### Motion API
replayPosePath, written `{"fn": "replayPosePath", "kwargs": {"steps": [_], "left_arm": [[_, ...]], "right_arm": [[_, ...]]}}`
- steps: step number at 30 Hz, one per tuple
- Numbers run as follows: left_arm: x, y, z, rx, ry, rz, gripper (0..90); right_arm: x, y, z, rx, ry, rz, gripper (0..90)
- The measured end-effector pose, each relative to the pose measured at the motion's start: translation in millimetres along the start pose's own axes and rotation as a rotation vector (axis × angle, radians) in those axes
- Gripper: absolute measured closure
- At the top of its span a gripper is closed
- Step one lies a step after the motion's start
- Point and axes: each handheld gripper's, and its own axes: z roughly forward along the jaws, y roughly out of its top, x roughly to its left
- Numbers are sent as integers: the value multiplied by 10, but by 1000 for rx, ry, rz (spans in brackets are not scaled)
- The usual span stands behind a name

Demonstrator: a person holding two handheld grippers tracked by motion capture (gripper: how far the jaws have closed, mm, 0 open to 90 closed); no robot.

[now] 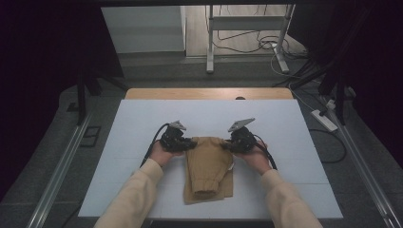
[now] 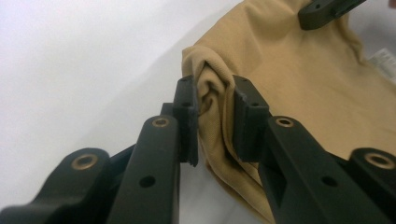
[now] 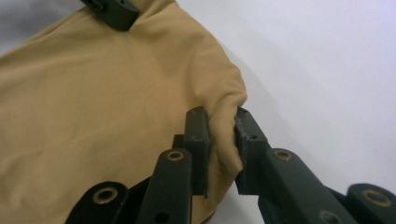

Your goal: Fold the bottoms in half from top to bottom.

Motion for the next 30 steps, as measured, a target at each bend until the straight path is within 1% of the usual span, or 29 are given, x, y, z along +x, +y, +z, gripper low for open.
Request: {"fn": "replayPosePath", "kwargs": {"steps": [5,8,10,11,14,19,25,30], "left_arm": [[98,181,-49,-50,26,10,739],[169,283,-32,-62,39,5,738],[216,333,-4,-65,47,13,737],[241,348,16,-70,46,8,737],[306,381,75,-67,43,1,734],[333,449,128,-47,56,14,732],[354,533,144,-43,71,13,720],[371,532,140,-39,77,7,708]], "right_arm": [[-116,149,-32,-40,-54,-5,783],[-195,230,-37,-58,-85,2,783],[-247,268,-30,-60,-98,9,783],[-271,281,-25,-59,-108,11,783],[-334,296,-6,-65,-117,22,782],[-396,283,31,-60,-126,36,782],[-458,300,28,-67,-138,45,781],[-461,322,37,-65,-149,42,776]]}}
